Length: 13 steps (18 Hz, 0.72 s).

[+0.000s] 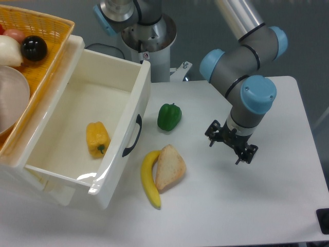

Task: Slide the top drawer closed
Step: 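Move the open gripper from its start pose toward the open drawer, then lower the gripper beside the drawer's front panel near its black handle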

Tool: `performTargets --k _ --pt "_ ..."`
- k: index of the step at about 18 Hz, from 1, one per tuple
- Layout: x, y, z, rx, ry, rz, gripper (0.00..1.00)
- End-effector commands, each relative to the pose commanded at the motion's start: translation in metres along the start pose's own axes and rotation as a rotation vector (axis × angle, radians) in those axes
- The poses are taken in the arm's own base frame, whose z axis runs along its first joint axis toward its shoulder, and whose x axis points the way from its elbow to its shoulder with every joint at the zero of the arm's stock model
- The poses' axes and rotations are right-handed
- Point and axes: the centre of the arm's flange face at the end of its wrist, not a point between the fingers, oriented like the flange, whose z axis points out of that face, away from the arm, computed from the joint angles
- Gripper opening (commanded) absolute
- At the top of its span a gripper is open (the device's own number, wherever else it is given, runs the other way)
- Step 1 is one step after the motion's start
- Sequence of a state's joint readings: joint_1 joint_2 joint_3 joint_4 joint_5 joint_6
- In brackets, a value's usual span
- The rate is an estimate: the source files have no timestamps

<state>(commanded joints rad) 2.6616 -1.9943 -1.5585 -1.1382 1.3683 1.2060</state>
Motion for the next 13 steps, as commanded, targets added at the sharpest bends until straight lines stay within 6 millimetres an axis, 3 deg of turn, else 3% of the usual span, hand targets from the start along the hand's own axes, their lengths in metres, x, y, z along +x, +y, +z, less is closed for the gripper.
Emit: performTargets --k 5,8,13 --pt "0.032 -0.043 -0.002 0.016 0.004 -0.062 0.54" --pt "0.041 -0.056 -0.002 0.04 0.017 -0.068 0.36" --pt "0.057 -0.069 -0.008 0.046 0.025 -0.104 0.28"
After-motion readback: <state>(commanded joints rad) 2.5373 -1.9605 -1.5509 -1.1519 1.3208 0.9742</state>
